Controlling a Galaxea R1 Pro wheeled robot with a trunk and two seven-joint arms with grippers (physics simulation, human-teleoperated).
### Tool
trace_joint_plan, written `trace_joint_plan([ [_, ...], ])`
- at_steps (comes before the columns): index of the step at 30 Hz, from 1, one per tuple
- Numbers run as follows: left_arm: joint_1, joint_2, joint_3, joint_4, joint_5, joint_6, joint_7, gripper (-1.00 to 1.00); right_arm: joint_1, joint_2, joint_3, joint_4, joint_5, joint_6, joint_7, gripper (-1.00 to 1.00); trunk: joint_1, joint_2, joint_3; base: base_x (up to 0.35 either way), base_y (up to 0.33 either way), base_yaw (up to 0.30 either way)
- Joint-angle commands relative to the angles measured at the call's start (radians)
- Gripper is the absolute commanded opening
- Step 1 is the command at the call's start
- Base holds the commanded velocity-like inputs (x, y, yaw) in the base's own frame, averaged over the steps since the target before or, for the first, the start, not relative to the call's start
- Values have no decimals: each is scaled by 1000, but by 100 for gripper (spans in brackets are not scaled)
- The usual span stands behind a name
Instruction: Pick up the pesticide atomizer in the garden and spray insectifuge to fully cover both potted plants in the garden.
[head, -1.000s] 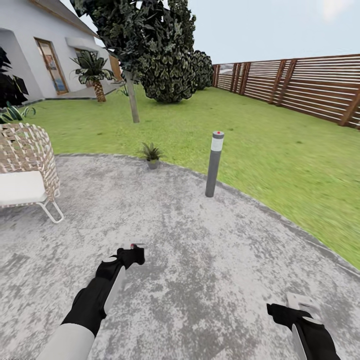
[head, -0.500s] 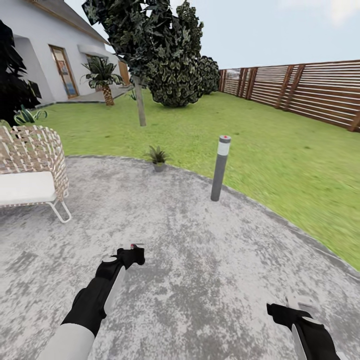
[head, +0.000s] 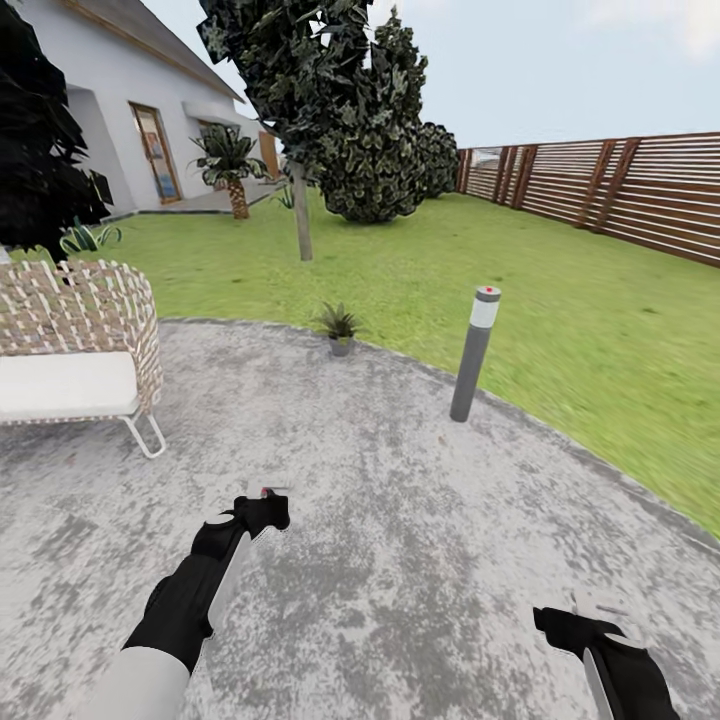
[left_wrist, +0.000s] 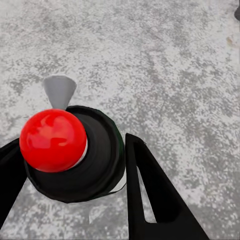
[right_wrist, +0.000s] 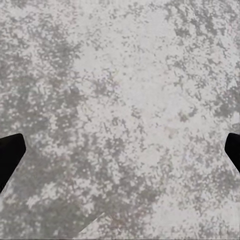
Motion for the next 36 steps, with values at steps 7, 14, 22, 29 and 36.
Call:
trace_joint_plan([
  [7, 0, 0, 0, -1, 5, 5, 0, -100, 0, 0, 0, -2, 10, 6, 3, 100, 0, 0, 9, 261, 206, 96],
  [14, 0, -1, 0, -1, 5, 5, 0, -100, 0, 0, 0, -2, 10, 6, 3, 100, 0, 0, 19, 263, 113, 96],
  [22, 0, -11, 0, -1, 5, 5, 0, -100, 0, 0, -1, -2, 10, 6, 3, 100, 0, 0, 30, 272, 6, 96],
  [29, 0, -11, 0, -1, 5, 5, 0, -100, 0, 0, -1, -2, 10, 6, 3, 100, 0, 0, 37, 308, 0, 83],
  [36, 0, -11, 0, -1, 5, 5, 0, -100, 0, 0, 0, -2, 10, 6, 3, 100, 0, 0, 38, 335, 0, 10],
])
